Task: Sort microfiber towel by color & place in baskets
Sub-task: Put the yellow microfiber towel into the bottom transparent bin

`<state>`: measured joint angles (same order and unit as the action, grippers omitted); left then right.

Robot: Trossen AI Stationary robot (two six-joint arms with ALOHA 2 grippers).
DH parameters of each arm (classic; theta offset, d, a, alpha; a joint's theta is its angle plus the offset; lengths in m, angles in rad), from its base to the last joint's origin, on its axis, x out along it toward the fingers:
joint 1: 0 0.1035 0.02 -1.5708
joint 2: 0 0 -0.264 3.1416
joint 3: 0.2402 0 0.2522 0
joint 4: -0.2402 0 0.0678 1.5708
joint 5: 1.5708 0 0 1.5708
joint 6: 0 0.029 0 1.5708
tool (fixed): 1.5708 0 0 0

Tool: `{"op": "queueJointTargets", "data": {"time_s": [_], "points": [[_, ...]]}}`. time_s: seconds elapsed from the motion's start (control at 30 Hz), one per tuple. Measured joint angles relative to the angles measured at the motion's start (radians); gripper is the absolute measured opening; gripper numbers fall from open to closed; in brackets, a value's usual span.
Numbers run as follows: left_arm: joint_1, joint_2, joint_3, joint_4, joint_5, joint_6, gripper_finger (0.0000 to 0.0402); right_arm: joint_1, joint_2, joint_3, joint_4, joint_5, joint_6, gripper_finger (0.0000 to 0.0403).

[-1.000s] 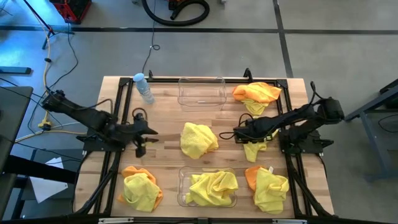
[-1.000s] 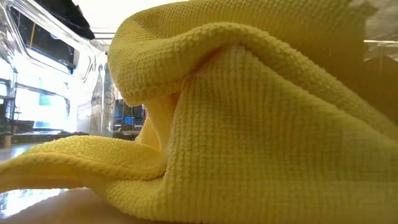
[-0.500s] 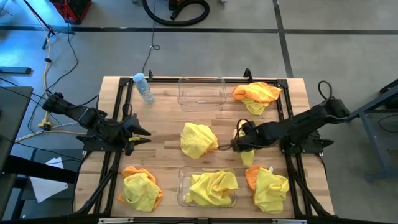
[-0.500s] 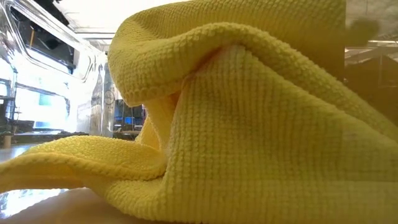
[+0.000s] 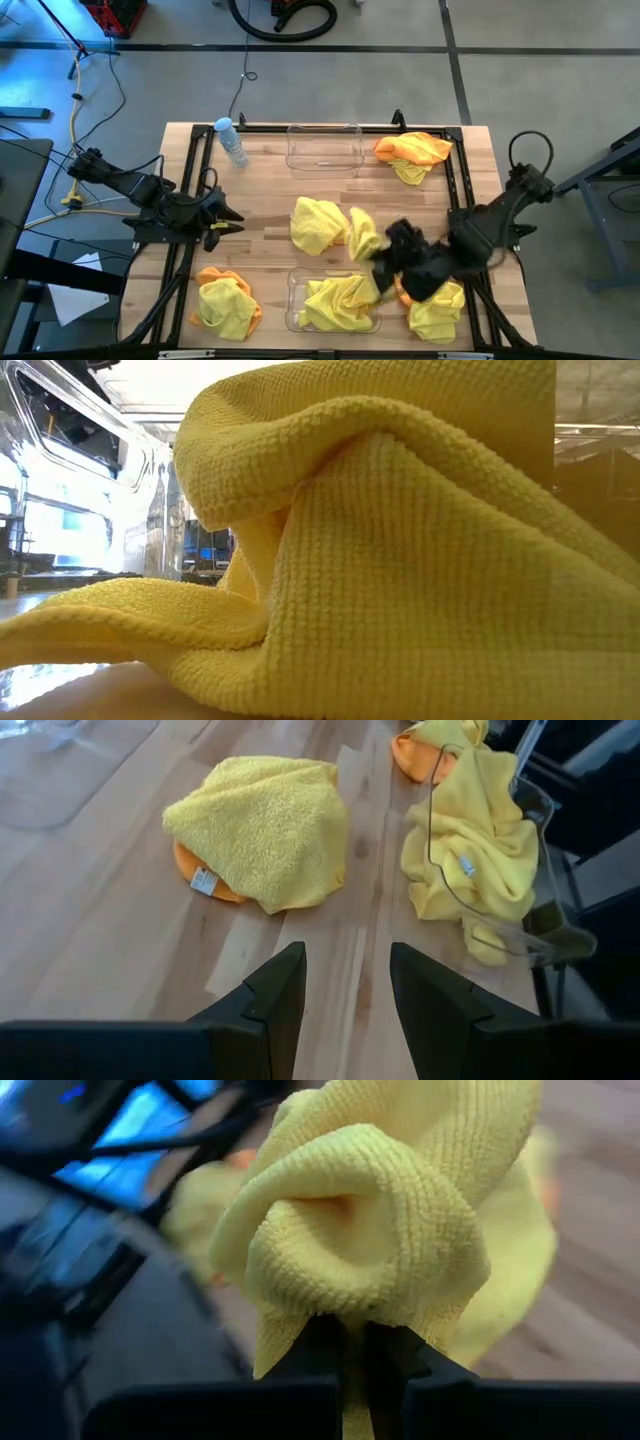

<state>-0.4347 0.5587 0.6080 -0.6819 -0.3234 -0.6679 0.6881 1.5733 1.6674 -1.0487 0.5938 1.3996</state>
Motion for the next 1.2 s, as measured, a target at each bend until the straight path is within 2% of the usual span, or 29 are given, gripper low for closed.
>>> {"op": "queueJointTargets", "data": {"time_s": [0.13,0.3,0.43,0.6,0.8,0.93,1.07,1.2], "points": [[0.000,0.009,0.000,0.000,0.000,-0.064,0.0135,0.055,0.114,0.135,0.086,-0.065,-0.155,0.0001],[0.000,0.021,0.000,0.007,0.000,-0.064,0.0135,0.067,0.265,0.266,0.097,-0.280,-0.225,0.0001],[0.000,0.026,0.000,0.007,-0.001,-0.064,0.0135,0.047,0.354,0.310,0.097,-0.424,-0.257,0.0001],[0.000,0.026,0.000,0.007,-0.001,-0.063,0.0135,-0.038,0.435,0.313,0.144,-0.567,-0.291,0.0001],[0.000,0.026,0.000,0.005,-0.001,-0.062,0.0135,-0.157,0.501,0.315,0.256,-0.592,-0.389,0.0000],[0.000,0.026,0.000,-0.009,-0.001,-0.062,0.0135,-0.214,0.542,0.315,0.277,-0.574,-0.517,0.0000],[0.000,0.026,0.000,-0.021,-0.001,-0.016,0.0135,-0.238,0.594,0.315,0.306,-0.571,-0.612,0.0000],[0.000,0.026,0.000,-0.022,-0.001,0.050,0.0135,-0.239,0.644,0.315,0.328,-0.578,-0.640,0.0000]]}}
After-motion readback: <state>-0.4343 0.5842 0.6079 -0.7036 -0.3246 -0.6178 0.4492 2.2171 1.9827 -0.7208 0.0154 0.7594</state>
